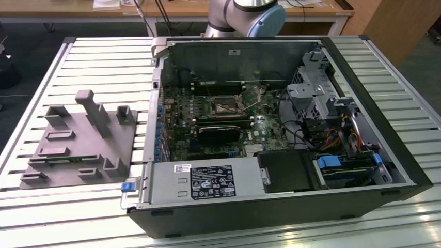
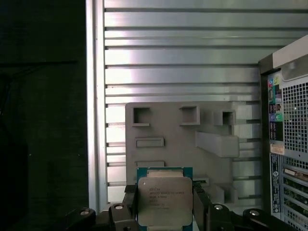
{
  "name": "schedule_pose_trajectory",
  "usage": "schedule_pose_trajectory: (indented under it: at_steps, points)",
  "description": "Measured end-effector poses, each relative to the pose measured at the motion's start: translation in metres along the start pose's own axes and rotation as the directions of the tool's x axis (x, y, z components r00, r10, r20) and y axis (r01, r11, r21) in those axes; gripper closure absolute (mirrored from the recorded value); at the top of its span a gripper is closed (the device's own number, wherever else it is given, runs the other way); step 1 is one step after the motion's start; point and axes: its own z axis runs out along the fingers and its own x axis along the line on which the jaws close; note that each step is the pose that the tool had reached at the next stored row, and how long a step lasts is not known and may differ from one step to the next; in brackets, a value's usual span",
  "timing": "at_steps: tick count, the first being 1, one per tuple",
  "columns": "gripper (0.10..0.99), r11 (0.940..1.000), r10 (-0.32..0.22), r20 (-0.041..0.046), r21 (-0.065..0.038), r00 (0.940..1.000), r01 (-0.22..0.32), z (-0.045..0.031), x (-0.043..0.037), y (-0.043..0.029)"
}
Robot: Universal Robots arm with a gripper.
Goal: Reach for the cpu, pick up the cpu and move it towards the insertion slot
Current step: 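Pick up the cpu and move it towards the insertion slot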
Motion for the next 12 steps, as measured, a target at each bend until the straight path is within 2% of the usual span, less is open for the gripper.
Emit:
schedule_pose_trajectory:
  at_steps: [12]
  points:
    - [0.545, 1.0000, 0.000, -0.0015, 0.000, 1.0000, 0.000, 0.0014, -0.0264, 0.0011]
